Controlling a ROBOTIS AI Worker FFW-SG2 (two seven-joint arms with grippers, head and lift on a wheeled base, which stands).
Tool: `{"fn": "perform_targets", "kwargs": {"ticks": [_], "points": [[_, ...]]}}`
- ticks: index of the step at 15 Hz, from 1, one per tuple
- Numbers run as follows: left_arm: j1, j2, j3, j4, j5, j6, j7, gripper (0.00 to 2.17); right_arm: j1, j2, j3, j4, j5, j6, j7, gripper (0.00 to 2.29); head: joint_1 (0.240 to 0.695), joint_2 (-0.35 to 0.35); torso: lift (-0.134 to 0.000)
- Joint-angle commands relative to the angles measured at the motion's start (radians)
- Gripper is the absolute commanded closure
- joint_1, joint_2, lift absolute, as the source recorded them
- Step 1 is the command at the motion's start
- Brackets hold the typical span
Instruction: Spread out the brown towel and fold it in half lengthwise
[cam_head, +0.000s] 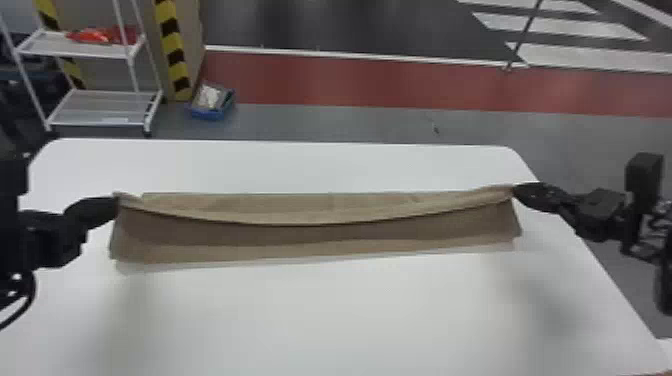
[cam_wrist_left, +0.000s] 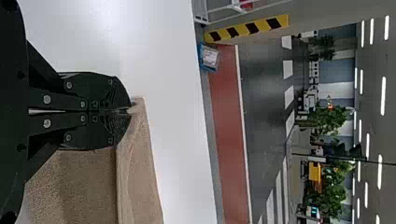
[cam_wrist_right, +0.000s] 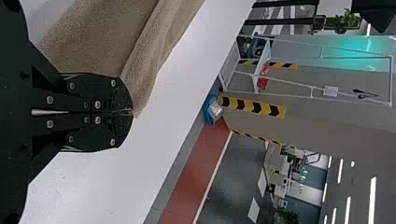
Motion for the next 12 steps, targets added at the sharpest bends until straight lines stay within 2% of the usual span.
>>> {"fn": "perform_targets", "kwargs": {"ticks": [1,7,12], "points": [[-0.043,0.004,-0.035,0.05,-0.016,-0.009,0.012,1.45,-0.018,0.0,0.016,0.023,0.009,0.0,-0.018,1.21,0.695,-0.137,-0.125],[-0.13,0.004,-0.089,0.177,-0.037,-0.074,0.039,1.45,-0.059,0.007,0.105,0.089,0.028,-0.009,-0.102,1.19,0.695,-0.143,-0.125],[-0.152,0.004,-0.105,0.238,-0.086,-0.092,0.068,1.45,-0.07,0.029,0.114,0.113,0.032,-0.018,-0.199,1.19,0.695,-0.127,-0.125]]}}
